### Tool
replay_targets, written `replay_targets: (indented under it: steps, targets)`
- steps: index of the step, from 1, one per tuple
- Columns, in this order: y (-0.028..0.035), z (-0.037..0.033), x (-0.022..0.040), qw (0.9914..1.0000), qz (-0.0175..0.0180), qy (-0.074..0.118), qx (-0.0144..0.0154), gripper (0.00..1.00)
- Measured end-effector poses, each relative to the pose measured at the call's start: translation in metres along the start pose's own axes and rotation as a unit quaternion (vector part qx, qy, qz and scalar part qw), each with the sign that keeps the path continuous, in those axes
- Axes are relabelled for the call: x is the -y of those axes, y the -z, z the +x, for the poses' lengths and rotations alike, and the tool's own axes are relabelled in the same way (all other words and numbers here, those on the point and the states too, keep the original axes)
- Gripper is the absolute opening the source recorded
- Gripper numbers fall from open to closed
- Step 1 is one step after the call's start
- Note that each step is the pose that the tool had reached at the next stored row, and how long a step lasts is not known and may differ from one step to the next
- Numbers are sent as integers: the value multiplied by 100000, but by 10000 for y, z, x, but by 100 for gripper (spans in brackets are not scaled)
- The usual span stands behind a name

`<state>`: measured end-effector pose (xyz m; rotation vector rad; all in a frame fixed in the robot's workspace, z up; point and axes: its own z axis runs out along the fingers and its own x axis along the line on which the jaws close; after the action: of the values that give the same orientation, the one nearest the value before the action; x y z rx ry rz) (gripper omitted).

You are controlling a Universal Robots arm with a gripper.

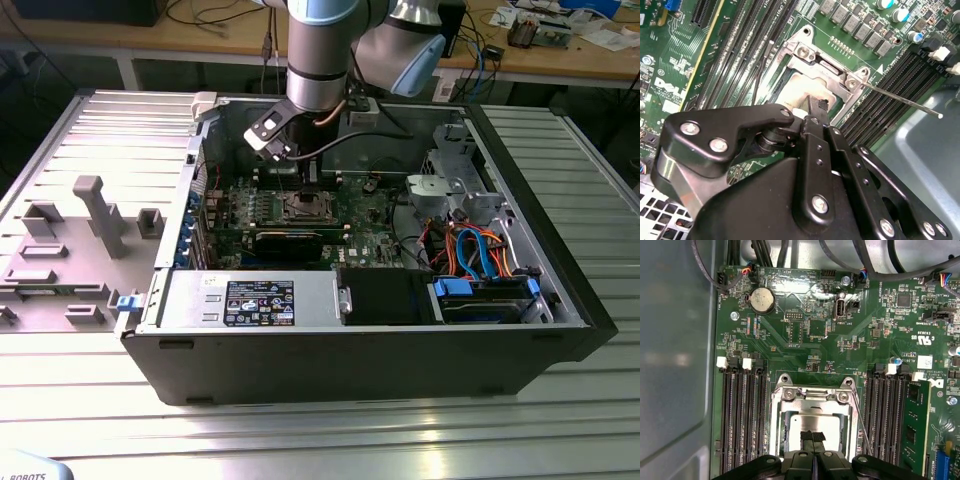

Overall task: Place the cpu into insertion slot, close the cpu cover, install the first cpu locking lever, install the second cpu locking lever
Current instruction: 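Install the first cpu locking lever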

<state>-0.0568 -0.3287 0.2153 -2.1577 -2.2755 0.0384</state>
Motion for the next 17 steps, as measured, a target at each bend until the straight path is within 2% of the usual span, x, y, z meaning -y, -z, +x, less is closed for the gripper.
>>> replay_targets:
  steps: [14, 17]
  targets:
    - [68, 0, 1, 100000, -4, 0, -5, 11]
    - [109, -1, 2, 100000, -7, -1, -8, 11]
